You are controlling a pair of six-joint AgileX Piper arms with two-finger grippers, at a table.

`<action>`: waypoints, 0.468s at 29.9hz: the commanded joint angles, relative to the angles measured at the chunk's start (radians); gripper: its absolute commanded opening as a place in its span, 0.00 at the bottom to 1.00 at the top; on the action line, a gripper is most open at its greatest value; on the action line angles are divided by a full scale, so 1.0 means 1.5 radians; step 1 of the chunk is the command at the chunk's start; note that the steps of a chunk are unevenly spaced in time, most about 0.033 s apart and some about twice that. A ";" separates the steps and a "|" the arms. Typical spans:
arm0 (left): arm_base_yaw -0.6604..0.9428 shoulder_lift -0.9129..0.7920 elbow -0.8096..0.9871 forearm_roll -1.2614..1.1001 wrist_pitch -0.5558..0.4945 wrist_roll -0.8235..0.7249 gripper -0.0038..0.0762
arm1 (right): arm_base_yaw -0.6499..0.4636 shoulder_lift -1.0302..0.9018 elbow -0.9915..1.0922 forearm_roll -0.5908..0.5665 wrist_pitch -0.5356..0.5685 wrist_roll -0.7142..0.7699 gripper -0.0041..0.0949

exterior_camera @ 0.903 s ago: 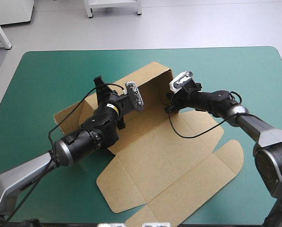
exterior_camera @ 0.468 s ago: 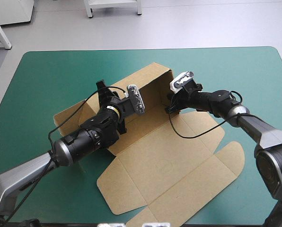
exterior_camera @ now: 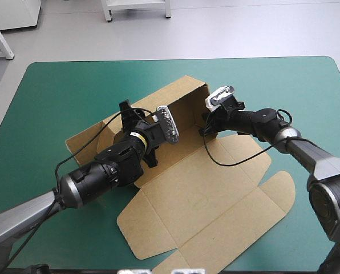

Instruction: Fold the box

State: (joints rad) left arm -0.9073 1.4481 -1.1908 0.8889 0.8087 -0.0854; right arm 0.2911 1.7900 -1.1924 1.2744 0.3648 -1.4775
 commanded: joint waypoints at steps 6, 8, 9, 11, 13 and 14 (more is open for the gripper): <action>-0.082 -0.047 -0.063 0.013 0.069 -0.067 0.58 | -0.001 -0.040 -0.053 -0.106 -0.006 0.145 0.04; -0.099 -0.048 -0.084 -0.004 0.110 -0.085 0.51 | -0.001 -0.040 -0.067 -0.172 -0.003 0.229 0.04; -0.102 -0.050 -0.098 -0.029 0.128 -0.088 0.41 | -0.001 -0.042 -0.074 -0.222 0.000 0.282 0.04; -0.103 -0.050 -0.126 -0.072 0.155 -0.087 0.21 | -0.001 -0.045 -0.086 -0.283 0.013 0.354 0.04; -0.101 -0.050 -0.151 -0.099 0.174 -0.074 0.04 | -0.001 -0.054 -0.093 -0.341 0.032 0.411 0.04; -0.101 -0.050 -0.166 -0.109 0.183 -0.068 0.05 | -0.001 -0.060 -0.093 -0.370 0.039 0.445 0.04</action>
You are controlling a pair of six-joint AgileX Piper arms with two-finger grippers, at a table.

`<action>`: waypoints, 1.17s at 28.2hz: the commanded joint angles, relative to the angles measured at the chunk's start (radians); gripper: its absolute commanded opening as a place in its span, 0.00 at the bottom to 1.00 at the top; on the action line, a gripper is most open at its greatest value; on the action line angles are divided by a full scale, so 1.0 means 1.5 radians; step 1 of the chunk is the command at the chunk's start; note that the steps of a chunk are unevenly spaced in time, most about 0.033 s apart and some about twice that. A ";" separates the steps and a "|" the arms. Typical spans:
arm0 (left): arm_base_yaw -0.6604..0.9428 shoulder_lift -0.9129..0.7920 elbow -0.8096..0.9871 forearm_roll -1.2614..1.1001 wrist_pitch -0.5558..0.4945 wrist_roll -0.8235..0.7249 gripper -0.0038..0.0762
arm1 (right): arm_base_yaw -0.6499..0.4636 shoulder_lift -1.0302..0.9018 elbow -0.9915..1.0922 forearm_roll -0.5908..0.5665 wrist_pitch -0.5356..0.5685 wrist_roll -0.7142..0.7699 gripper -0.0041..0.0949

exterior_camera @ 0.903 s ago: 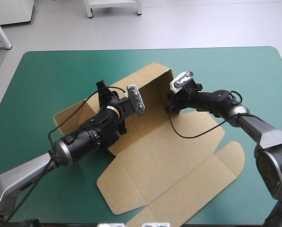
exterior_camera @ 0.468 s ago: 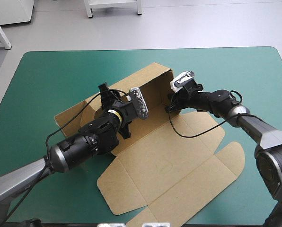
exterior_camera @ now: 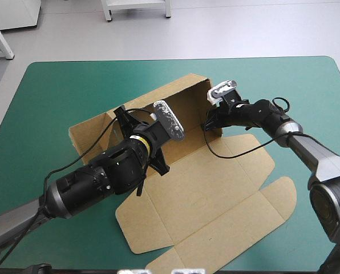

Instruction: Fold the box

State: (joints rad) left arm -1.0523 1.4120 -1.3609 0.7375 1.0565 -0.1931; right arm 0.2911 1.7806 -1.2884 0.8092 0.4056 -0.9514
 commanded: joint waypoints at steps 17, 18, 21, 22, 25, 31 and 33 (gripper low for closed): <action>0.209 -0.030 -0.253 -0.224 0.118 0.053 0.04 | -0.001 -0.231 -0.033 -0.347 0.288 0.483 0.04; 0.224 -0.031 -0.254 -0.225 0.112 0.053 0.04 | -0.001 -0.235 -0.033 -0.351 0.311 0.491 0.04; 0.283 -0.040 -0.254 -0.263 0.082 0.054 0.04 | -0.001 -0.241 -0.033 -0.352 0.375 0.502 0.04; 0.306 -0.044 -0.254 -0.282 0.069 0.056 0.04 | -0.001 -0.242 -0.033 -0.352 0.388 0.505 0.04; 0.381 -0.050 -0.254 -0.359 0.055 0.085 0.04 | -0.001 -0.242 -0.033 -0.352 0.428 0.520 0.04; 0.528 -0.047 -0.254 -0.517 0.046 0.179 0.04 | -0.001 -0.233 -0.037 -0.355 0.450 0.530 0.04; 0.572 -0.041 -0.254 -0.553 0.046 0.195 0.04 | -0.001 -0.206 -0.054 -0.356 0.459 0.534 0.04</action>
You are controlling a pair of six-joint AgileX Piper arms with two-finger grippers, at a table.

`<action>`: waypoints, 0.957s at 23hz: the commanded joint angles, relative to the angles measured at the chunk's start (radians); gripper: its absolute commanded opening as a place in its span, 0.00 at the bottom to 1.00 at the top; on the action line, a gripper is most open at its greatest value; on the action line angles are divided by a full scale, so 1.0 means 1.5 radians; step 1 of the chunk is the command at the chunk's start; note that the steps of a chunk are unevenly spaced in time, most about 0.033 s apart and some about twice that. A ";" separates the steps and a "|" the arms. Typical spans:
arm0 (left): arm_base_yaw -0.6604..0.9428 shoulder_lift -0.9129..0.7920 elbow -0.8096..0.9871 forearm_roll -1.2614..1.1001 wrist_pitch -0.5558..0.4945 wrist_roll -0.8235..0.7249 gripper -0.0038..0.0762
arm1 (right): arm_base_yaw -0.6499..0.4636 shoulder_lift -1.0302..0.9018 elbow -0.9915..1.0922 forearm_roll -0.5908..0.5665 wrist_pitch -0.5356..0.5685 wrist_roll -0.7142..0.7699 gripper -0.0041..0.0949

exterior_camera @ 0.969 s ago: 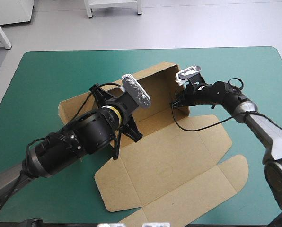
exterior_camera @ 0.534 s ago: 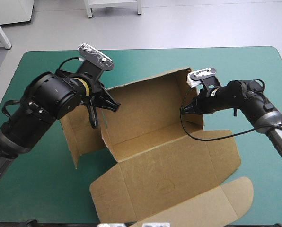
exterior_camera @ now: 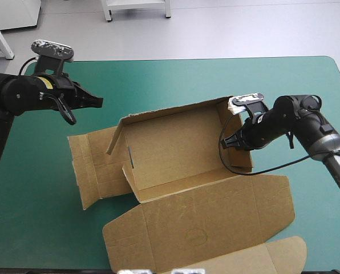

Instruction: Fold the box

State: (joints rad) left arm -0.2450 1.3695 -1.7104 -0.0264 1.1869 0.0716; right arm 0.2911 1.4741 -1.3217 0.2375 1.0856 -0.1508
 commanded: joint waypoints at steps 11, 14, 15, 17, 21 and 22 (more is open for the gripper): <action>0.054 -0.003 -0.019 -0.094 -0.022 0.060 0.04 | -0.001 0.105 -0.059 0.022 -0.083 -0.032 0.24; 0.054 -0.003 -0.019 -0.094 -0.020 0.066 0.04 | -0.001 0.105 -0.067 0.022 -0.095 -0.031 0.56; 0.054 -0.003 -0.019 -0.094 -0.019 0.066 0.04 | -0.001 0.105 -0.071 0.022 -0.095 -0.029 0.62; 0.054 -0.003 -0.019 -0.094 -0.017 0.066 0.04 | -0.001 0.105 -0.081 0.022 -0.095 -0.029 0.70; 0.054 -0.003 -0.019 -0.094 -0.010 0.066 0.04 | -0.001 0.105 -0.128 -0.010 -0.073 -0.031 0.71; 0.054 -0.003 -0.019 -0.094 -0.010 0.066 0.04 | -0.001 0.105 -0.146 -0.020 -0.061 -0.031 0.71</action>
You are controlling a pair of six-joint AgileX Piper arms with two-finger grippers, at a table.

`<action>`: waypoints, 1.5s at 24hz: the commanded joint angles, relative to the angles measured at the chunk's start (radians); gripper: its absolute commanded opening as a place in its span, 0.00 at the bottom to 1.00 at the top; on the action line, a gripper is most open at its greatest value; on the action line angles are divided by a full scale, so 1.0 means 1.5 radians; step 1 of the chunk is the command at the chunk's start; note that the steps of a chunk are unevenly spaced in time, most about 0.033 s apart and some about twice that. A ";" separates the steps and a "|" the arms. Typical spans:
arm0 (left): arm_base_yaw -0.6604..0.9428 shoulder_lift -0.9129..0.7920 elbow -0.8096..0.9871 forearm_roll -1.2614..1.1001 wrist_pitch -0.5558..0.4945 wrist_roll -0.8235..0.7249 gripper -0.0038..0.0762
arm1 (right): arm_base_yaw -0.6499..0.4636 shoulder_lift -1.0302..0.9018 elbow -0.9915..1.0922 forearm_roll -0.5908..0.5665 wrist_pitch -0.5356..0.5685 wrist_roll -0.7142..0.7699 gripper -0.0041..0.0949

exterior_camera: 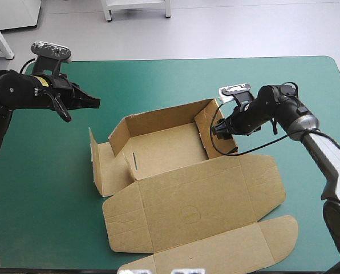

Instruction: Fold the box

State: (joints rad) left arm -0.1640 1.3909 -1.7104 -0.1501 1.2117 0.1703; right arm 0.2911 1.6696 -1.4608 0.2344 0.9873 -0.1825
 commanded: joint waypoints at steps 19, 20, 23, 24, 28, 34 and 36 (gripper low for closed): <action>0.000 -0.010 -0.019 -0.035 -0.006 0.015 0.04 | 0.068 0.055 -0.205 -0.121 0.139 0.024 0.71; 0.000 -0.010 -0.019 -0.035 -0.006 0.016 0.04 | 0.081 0.067 -0.214 -0.141 0.143 0.025 0.71; 0.000 -0.010 -0.019 -0.035 -0.001 0.017 0.04 | 0.093 0.109 -0.250 -0.173 0.162 0.056 0.71; 0.000 -0.010 -0.019 -0.035 0.001 0.017 0.04 | 0.093 0.120 -0.256 -0.179 0.162 0.060 0.71; 0.000 -0.009 -0.019 -0.035 0.001 0.017 0.04 | 0.093 0.137 -0.257 -0.175 0.154 0.062 0.70; 0.000 -0.009 -0.019 -0.035 0.011 0.017 0.04 | 0.093 0.172 -0.257 -0.177 0.172 0.074 0.52; 0.000 -0.009 -0.019 -0.034 0.012 0.017 0.04 | 0.093 0.172 -0.257 -0.180 0.172 0.077 0.36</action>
State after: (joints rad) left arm -0.1640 1.4071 -1.7104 -0.1821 1.2494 0.1982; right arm 0.4313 1.9805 -1.8166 -0.0239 1.2335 -0.0716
